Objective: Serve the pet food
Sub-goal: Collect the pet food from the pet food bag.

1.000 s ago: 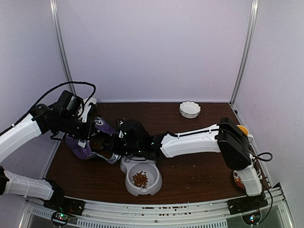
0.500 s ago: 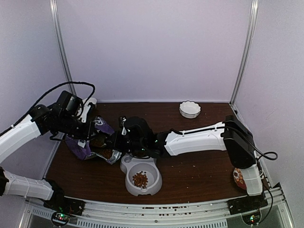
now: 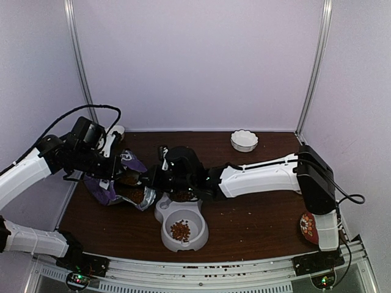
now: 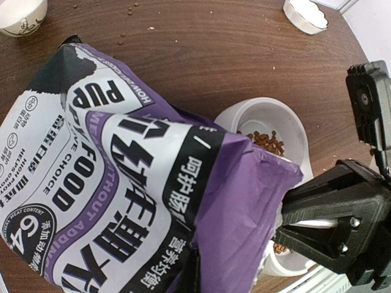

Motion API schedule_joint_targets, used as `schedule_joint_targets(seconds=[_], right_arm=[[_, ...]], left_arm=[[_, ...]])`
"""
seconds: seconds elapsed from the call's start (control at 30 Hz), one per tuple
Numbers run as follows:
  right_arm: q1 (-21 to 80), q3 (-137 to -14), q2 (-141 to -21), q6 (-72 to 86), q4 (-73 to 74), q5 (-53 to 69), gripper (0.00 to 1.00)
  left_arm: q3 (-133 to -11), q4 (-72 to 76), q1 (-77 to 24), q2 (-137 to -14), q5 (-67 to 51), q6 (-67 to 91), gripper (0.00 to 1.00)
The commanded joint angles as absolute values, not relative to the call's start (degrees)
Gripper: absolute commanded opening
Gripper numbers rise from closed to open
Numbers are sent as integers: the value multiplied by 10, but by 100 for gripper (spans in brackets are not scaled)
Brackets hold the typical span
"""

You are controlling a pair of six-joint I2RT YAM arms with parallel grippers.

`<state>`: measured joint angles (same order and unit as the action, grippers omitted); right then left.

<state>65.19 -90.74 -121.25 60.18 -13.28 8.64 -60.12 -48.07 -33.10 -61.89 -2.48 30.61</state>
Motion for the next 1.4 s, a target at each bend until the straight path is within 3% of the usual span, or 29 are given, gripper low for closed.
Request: schedule_joint_targets(seconds=[0.0, 0.8, 1.37], right_arm=[[648, -890, -1167, 598, -167, 72, 0], [643, -790, -1092, 605, -176, 64, 0], [644, -722, -1059, 673, -271, 146, 0]], left_arm=[[-603, -445, -337, -597, -25, 313, 0], [-601, -446, -336, -596, -8, 309, 0], [-601, -448, -336, -593, 15, 295, 0]])
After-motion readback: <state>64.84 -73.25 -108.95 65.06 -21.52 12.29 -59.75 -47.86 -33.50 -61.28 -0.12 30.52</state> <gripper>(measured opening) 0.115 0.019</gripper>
